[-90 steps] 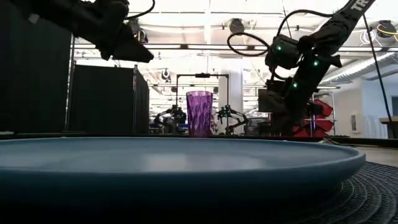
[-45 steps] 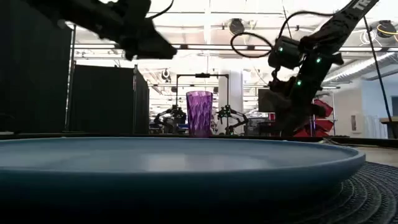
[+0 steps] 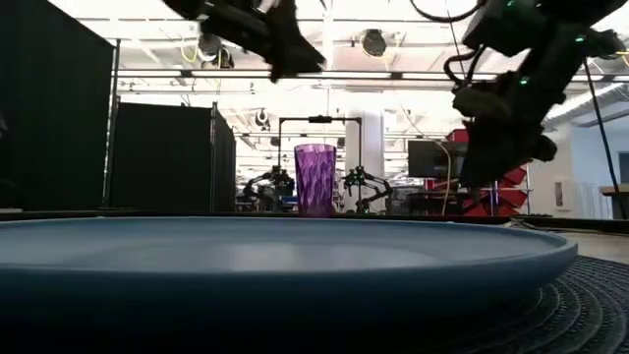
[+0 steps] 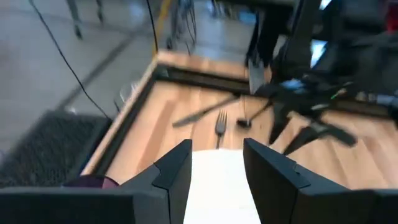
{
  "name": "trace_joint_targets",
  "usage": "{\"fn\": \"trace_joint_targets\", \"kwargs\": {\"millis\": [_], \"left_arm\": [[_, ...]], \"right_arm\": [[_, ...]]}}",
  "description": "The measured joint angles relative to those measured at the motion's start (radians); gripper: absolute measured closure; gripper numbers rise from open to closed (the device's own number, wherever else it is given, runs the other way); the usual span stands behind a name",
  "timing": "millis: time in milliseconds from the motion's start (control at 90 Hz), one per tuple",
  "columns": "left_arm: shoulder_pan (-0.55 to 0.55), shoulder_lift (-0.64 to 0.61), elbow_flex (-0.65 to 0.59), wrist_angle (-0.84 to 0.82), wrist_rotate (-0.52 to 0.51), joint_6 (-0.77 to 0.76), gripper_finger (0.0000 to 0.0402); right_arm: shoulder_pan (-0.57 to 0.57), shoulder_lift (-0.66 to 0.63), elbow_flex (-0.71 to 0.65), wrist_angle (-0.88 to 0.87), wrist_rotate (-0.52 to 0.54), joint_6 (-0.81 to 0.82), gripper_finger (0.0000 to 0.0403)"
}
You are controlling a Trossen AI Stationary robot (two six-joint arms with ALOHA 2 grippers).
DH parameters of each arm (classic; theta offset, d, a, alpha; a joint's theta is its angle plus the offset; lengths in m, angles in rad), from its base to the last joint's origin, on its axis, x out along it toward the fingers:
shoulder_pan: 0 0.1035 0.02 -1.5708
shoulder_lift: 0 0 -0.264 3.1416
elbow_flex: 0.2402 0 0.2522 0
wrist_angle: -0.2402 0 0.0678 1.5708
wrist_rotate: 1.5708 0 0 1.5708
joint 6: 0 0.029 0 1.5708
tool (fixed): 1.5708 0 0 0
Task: Set table place
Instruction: Fold the white table napkin on the table
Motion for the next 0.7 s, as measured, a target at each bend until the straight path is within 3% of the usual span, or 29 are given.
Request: {"fn": "trace_joint_targets", "kwargs": {"millis": [233,544,700], "left_arm": [[0.003,0.36,0.373,-0.313,0.023,0.189,0.0275],[-0.006,0.615,0.632,-0.319,0.027,0.272,0.0275],[-0.025,0.675,0.676,-0.324,0.047,0.264,0.0275]], "right_arm": [[0.077,0.0,-0.115,0.001,0.074,0.167,0.0259],[0.133,-0.003,-0.339,0.396,0.131,0.249,0.0259],[0.134,-0.001,-0.356,0.457,0.133,0.249,0.0259]]}}
